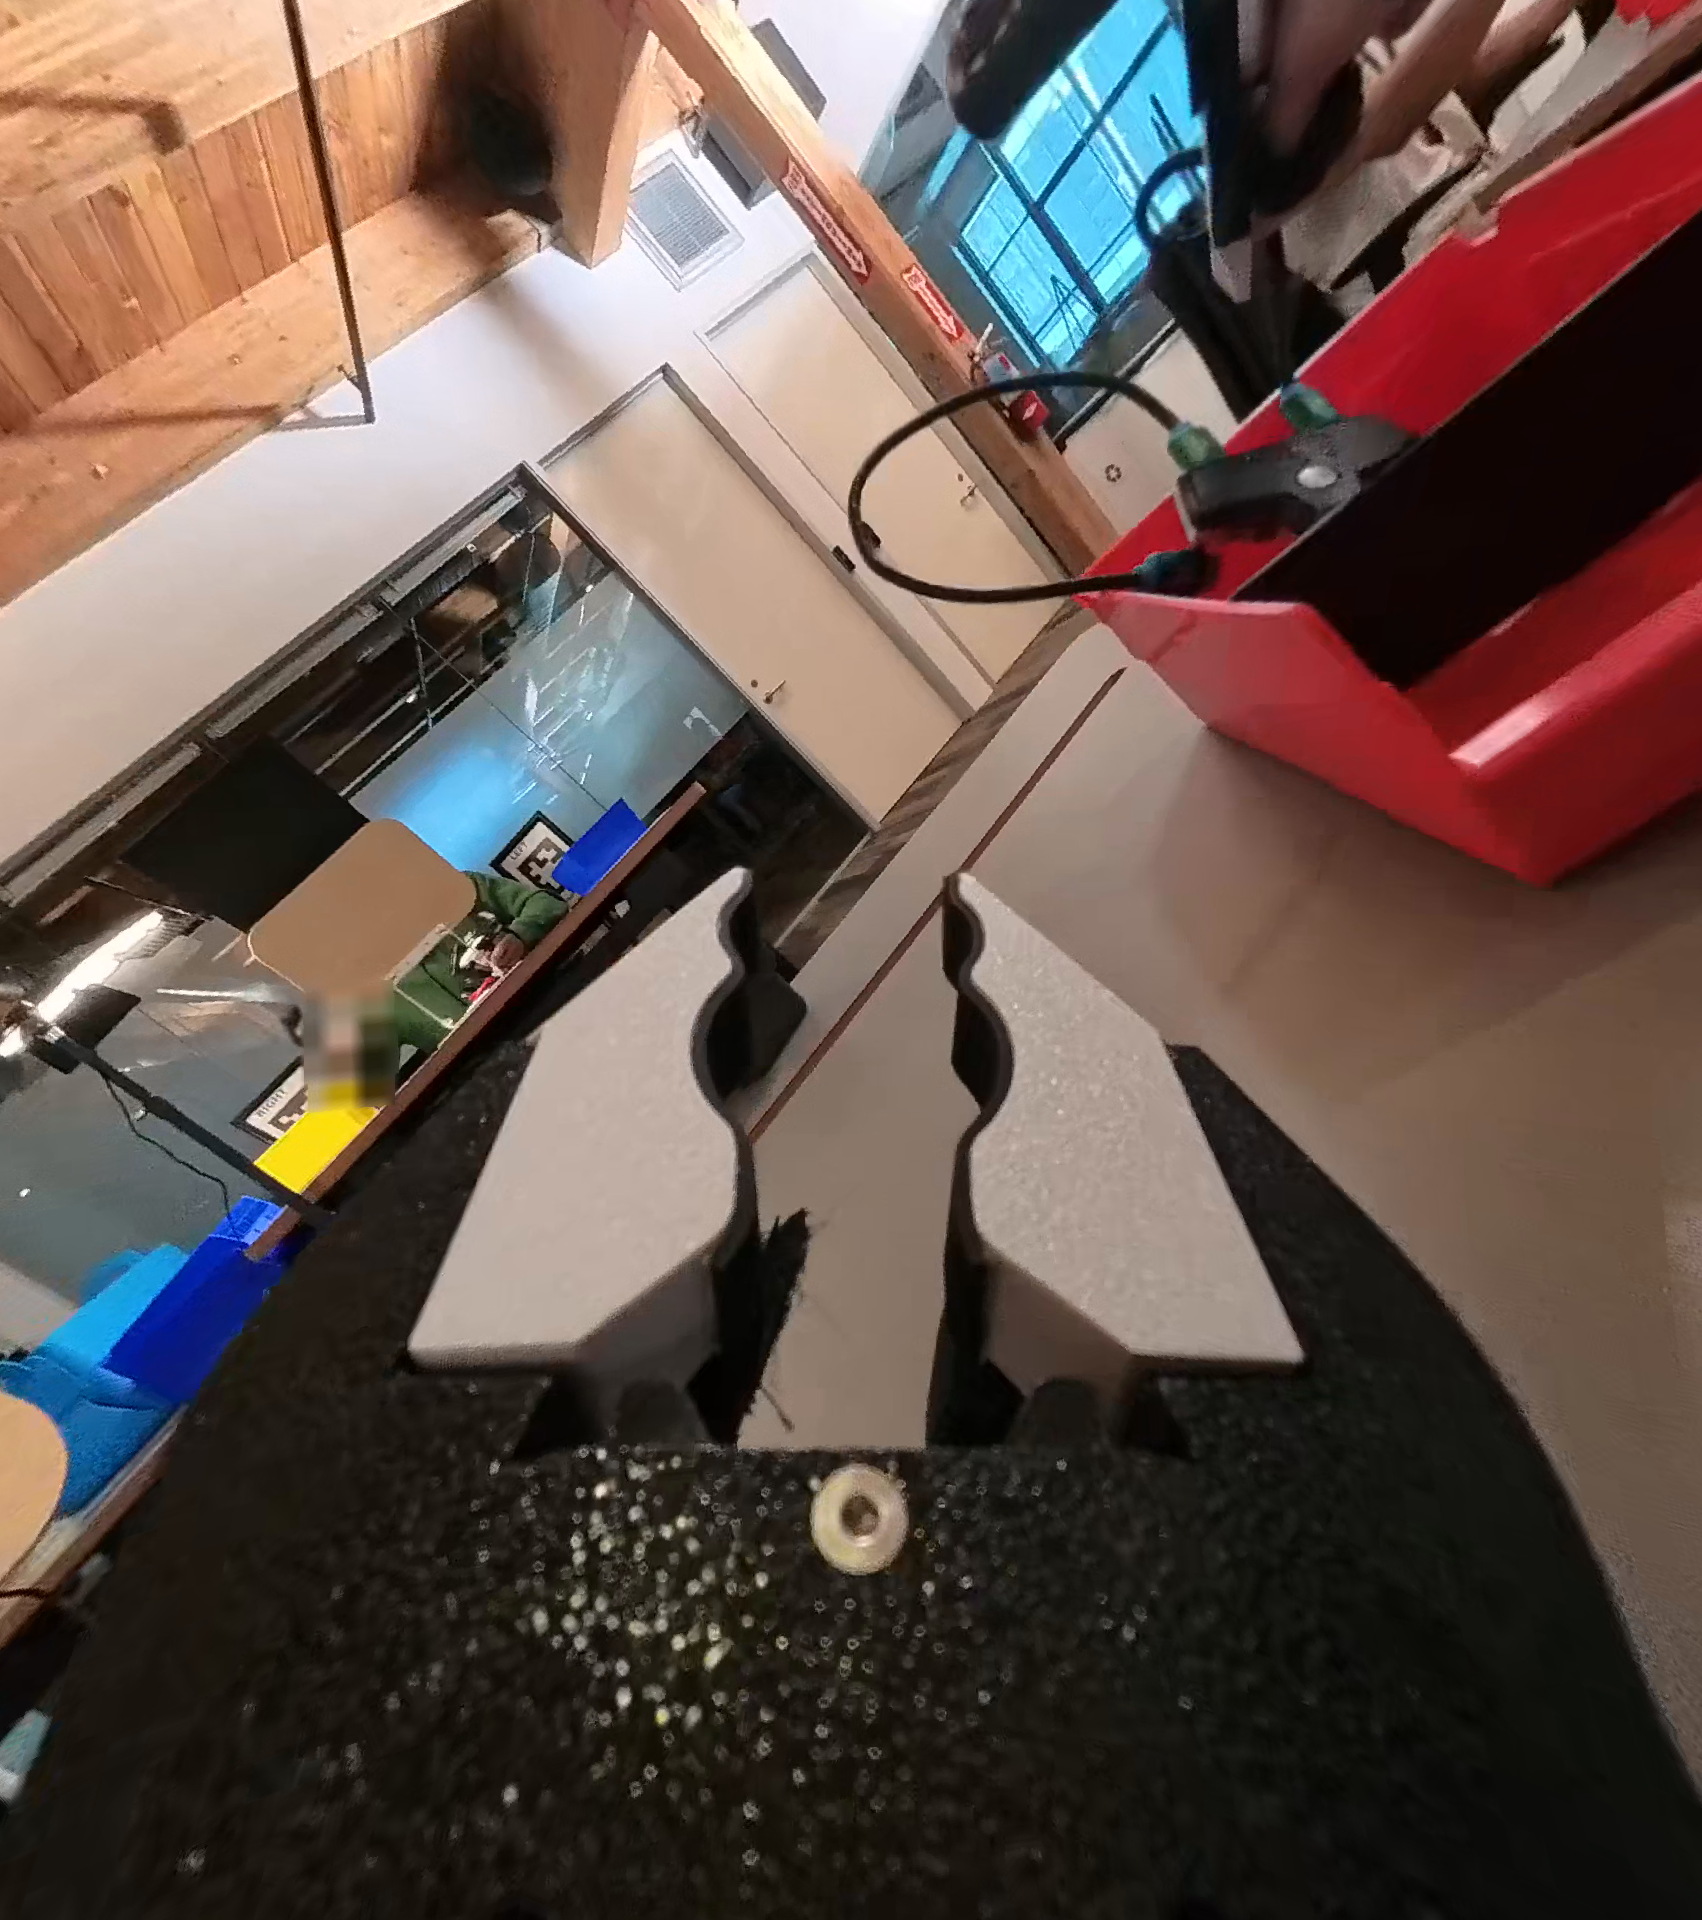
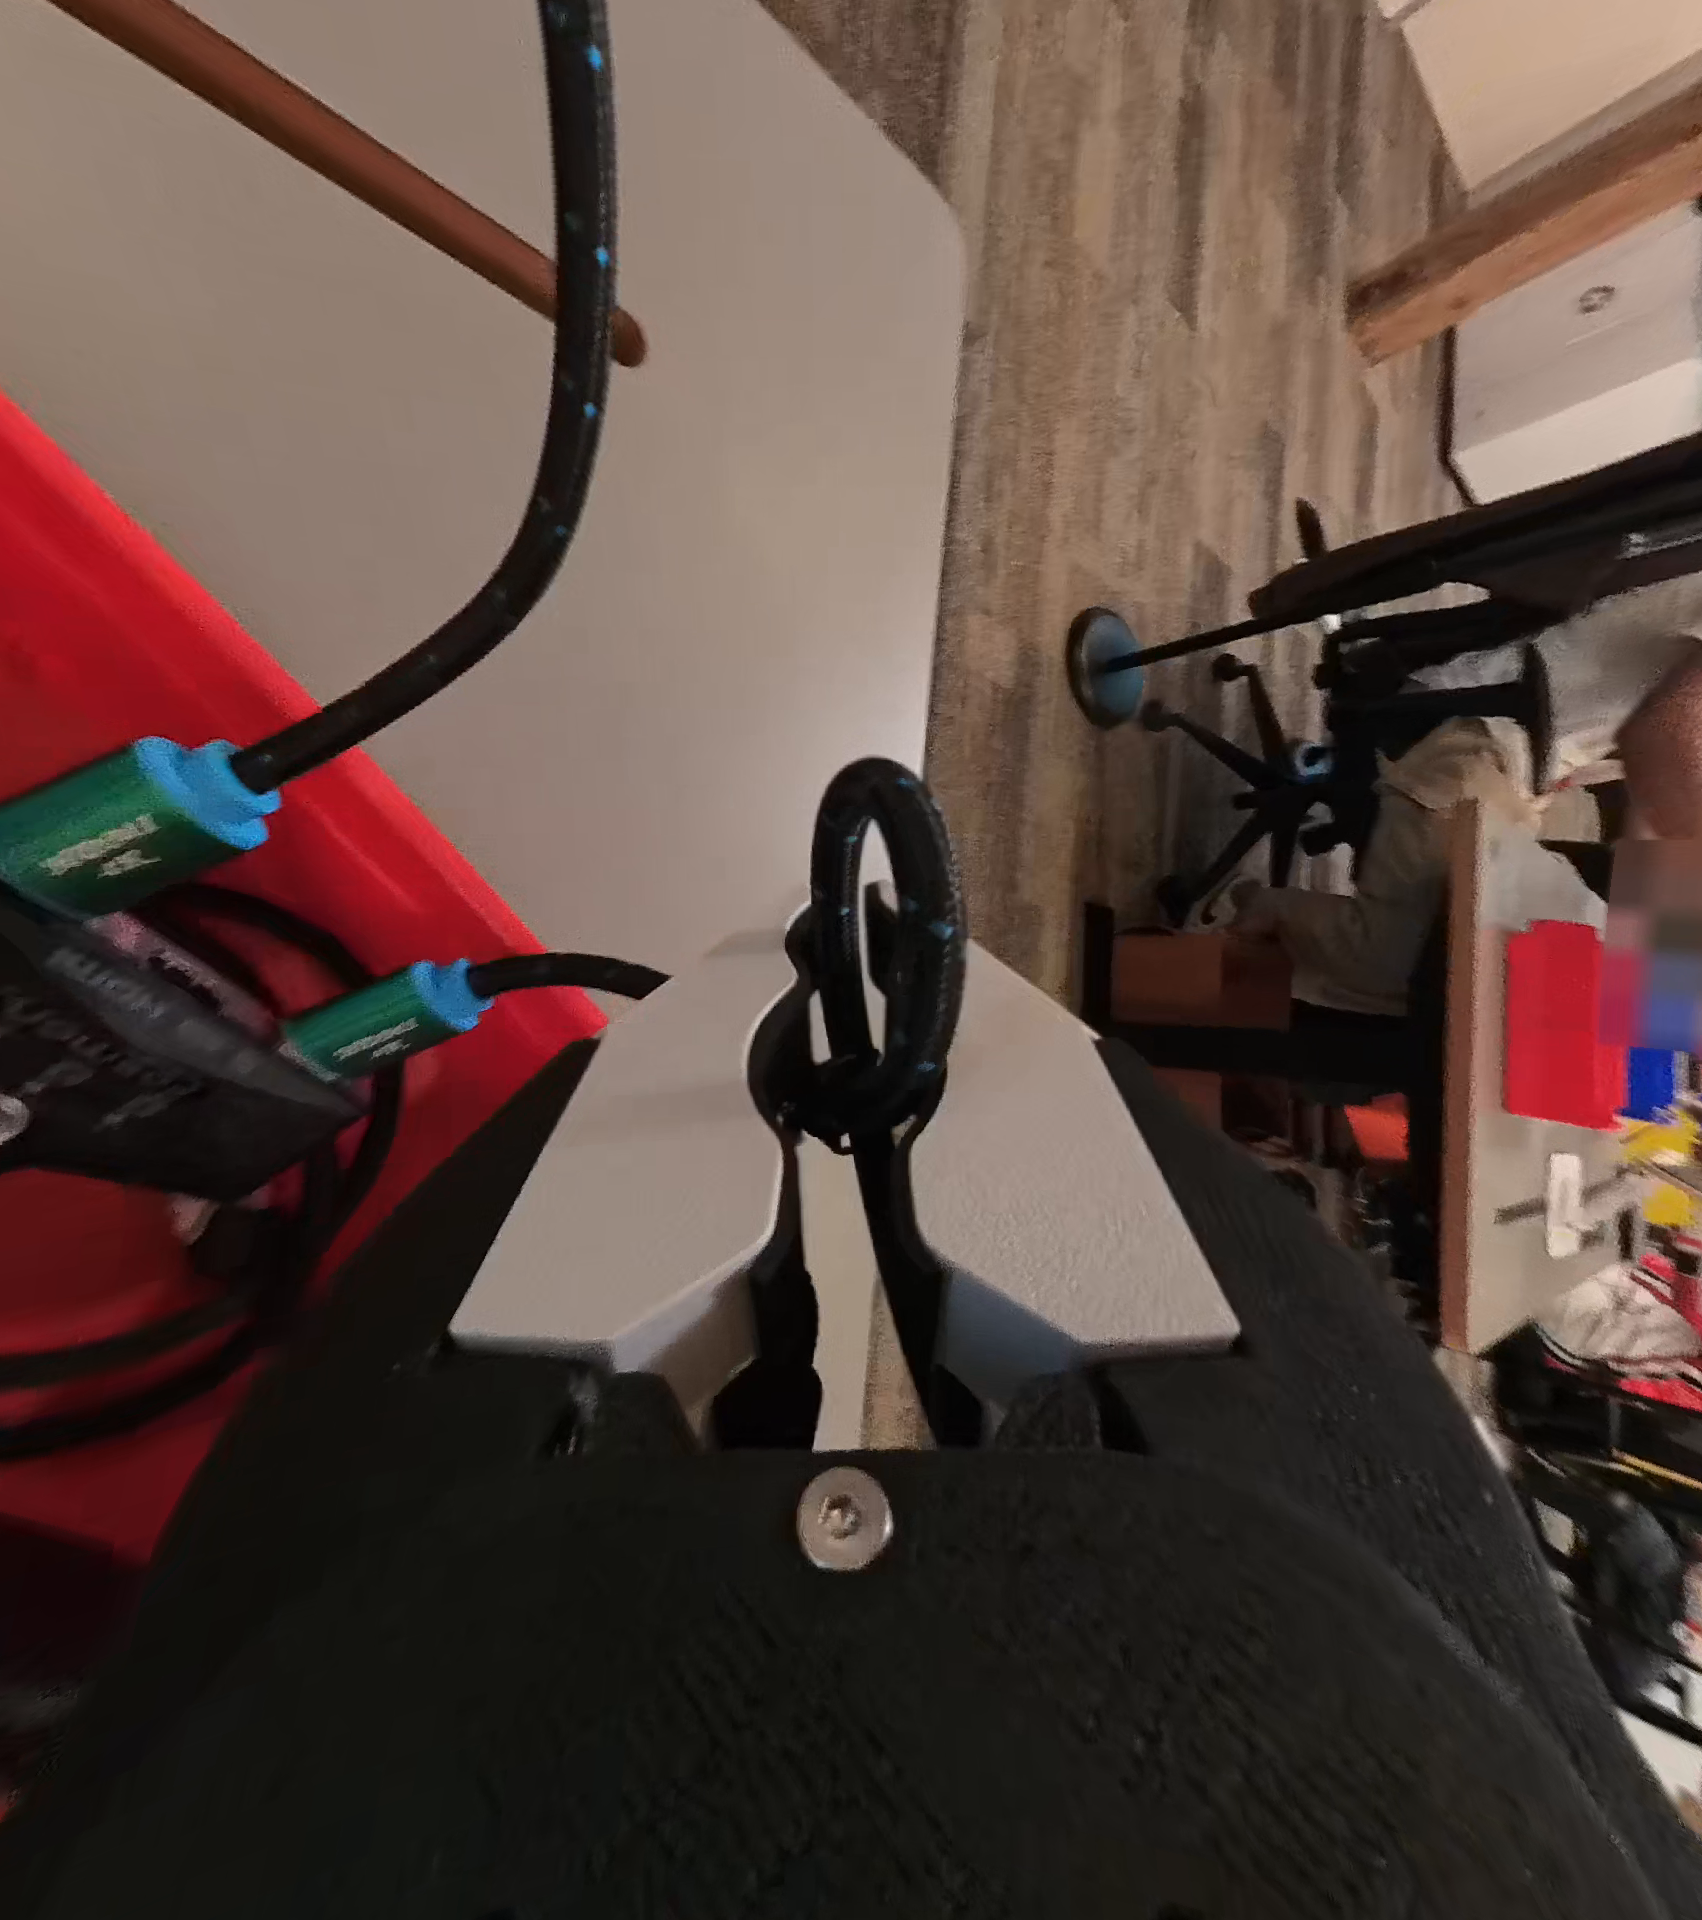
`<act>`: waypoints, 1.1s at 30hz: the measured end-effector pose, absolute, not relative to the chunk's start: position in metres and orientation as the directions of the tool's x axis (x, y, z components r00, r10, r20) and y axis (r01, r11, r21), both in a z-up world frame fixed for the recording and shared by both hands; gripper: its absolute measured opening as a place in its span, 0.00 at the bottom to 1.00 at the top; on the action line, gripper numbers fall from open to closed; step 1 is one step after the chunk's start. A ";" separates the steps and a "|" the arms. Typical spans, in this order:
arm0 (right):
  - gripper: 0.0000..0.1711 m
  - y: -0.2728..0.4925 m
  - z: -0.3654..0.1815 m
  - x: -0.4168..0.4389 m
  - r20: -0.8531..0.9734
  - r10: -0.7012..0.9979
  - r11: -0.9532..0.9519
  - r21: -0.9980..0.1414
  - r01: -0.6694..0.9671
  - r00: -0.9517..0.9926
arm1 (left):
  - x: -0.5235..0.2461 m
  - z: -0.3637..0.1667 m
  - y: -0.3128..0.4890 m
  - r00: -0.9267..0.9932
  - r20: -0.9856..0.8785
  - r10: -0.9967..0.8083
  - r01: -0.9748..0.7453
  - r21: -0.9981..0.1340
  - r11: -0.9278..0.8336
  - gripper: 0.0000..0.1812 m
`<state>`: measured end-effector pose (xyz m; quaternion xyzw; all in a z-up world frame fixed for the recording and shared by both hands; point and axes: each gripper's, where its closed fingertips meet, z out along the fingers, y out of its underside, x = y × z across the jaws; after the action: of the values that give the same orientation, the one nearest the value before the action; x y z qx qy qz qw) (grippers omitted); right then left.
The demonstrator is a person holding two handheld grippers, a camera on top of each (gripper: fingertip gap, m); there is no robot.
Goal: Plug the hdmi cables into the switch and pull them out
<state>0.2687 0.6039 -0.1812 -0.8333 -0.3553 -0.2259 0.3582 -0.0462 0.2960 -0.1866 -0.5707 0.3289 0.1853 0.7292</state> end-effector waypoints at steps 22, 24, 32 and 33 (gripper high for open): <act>0.42 0.535 -0.149 0.260 0.231 0.619 -0.393 -0.737 0.551 0.751 | -0.036 -0.194 0.297 0.703 -0.697 -0.141 -0.647 -0.709 0.280 0.18; 0.42 0.533 -0.145 0.263 0.139 0.612 -0.447 -0.752 0.485 0.779 | -0.035 -0.194 0.297 0.694 -0.707 -0.136 -0.657 -0.699 0.282 0.18; 0.48 0.536 -0.109 0.297 0.681 0.418 -0.179 -0.587 0.789 0.601 | -0.032 -0.194 0.296 0.674 -0.726 -0.135 -0.674 -0.679 0.289 0.18; 0.48 0.534 -0.106 0.294 0.723 0.407 -0.140 -0.555 0.820 0.558 | -0.031 -0.195 0.296 0.672 -0.728 -0.136 -0.676 -0.678 0.290 0.18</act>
<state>0.2936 0.5335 -0.1065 -0.7265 -0.4225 -0.2059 0.5014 -0.0314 0.2955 -0.1947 -0.5655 0.3590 0.1877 0.7184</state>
